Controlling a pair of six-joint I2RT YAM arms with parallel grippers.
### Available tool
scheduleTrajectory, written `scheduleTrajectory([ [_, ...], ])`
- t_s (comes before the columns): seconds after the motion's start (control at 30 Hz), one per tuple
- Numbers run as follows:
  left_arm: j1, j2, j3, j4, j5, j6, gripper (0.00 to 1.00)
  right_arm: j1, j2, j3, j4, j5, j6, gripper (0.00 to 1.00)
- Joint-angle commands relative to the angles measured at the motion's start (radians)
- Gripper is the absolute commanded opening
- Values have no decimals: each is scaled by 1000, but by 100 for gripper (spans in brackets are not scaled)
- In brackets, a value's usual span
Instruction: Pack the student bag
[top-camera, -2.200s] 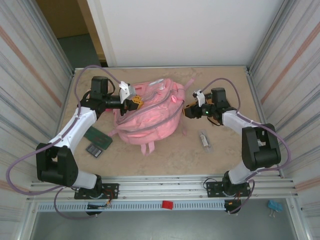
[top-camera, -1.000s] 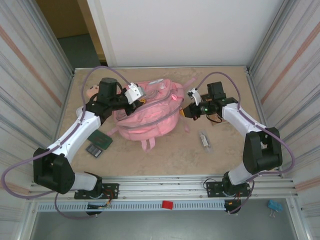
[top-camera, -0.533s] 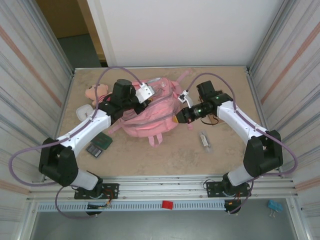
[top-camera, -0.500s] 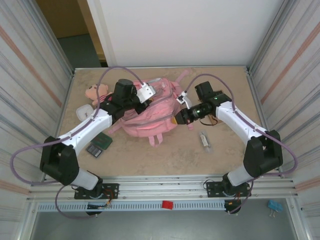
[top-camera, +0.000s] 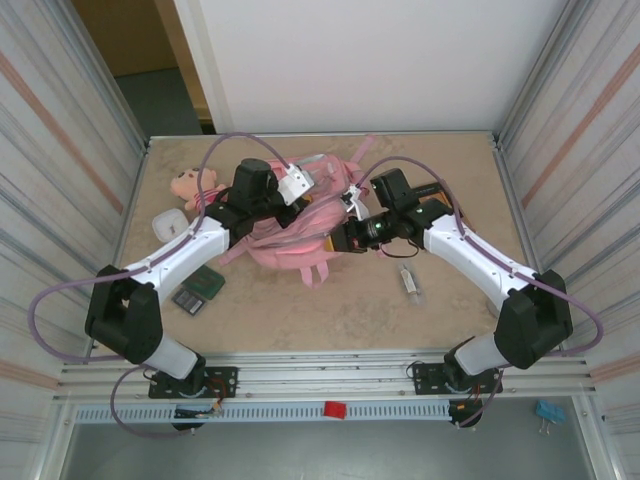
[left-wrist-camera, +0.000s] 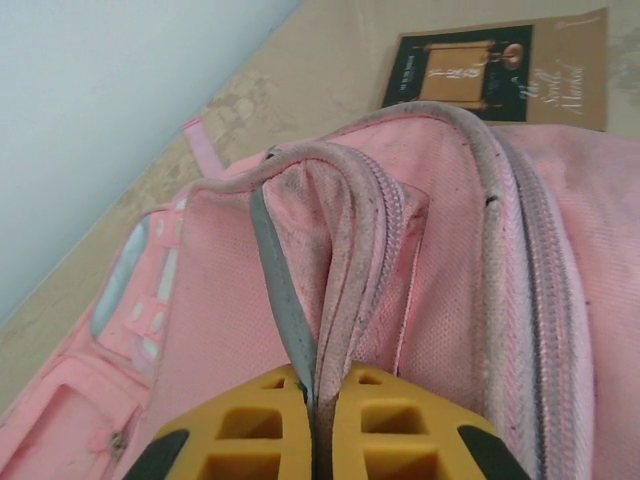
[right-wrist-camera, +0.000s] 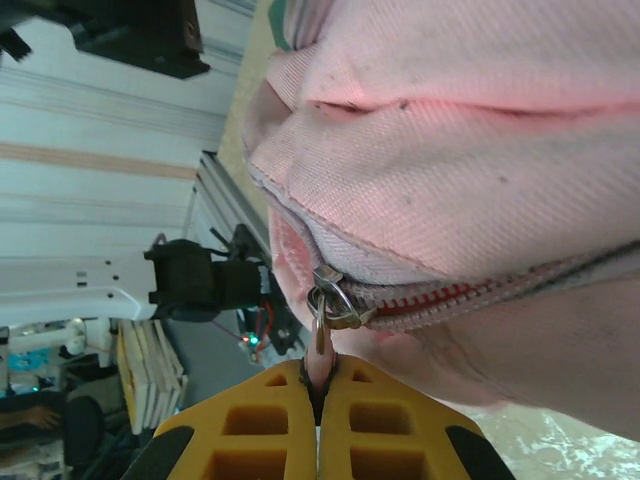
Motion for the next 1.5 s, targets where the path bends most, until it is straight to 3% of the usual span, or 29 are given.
scheduleTrajectory([
  [0.0, -1, -33, -14, 121, 144, -13, 0, 7, -19, -8, 57, -48, 86, 15],
  [0.1, 12, -54, -30, 117, 216, 18, 0, -34, -46, -34, 69, -15, 154, 45],
  [0.2, 46, -80, -60, 147, 343, 22, 0, -99, -83, -91, 124, 4, 269, 64],
  [0.4, 84, -102, -72, 151, 483, 44, 0, -145, -100, -196, 283, 40, 495, 72],
  [0.7, 113, -120, -78, 153, 552, 35, 0, -118, -133, -236, 273, 202, 576, 80],
  [0.77, 115, -121, -75, 149, 584, 31, 0, -115, -125, -254, 358, 203, 621, 80],
  [0.83, 113, -116, -73, 146, 594, 18, 0, -100, -98, -254, 461, 194, 668, 72],
  [0.87, 110, -118, -71, 137, 582, 10, 0, -87, -84, -246, 499, 196, 678, 59],
  [0.9, 103, -121, -70, 126, 558, 3, 2, -76, -75, -240, 520, 205, 678, 53],
  [1.07, 39, -203, -64, -26, 314, -60, 31, -48, -83, -251, 645, 249, 745, 4],
  [1.2, -32, -334, -71, -160, 94, -219, 46, -37, -119, -267, 668, 306, 756, 0],
  [1.33, -151, -452, -101, -301, -148, -445, 48, -22, -132, -259, 672, 330, 756, 0],
  [1.47, -285, -500, -162, -392, -284, -738, 48, -3, -122, -243, 678, 330, 759, 0],
])
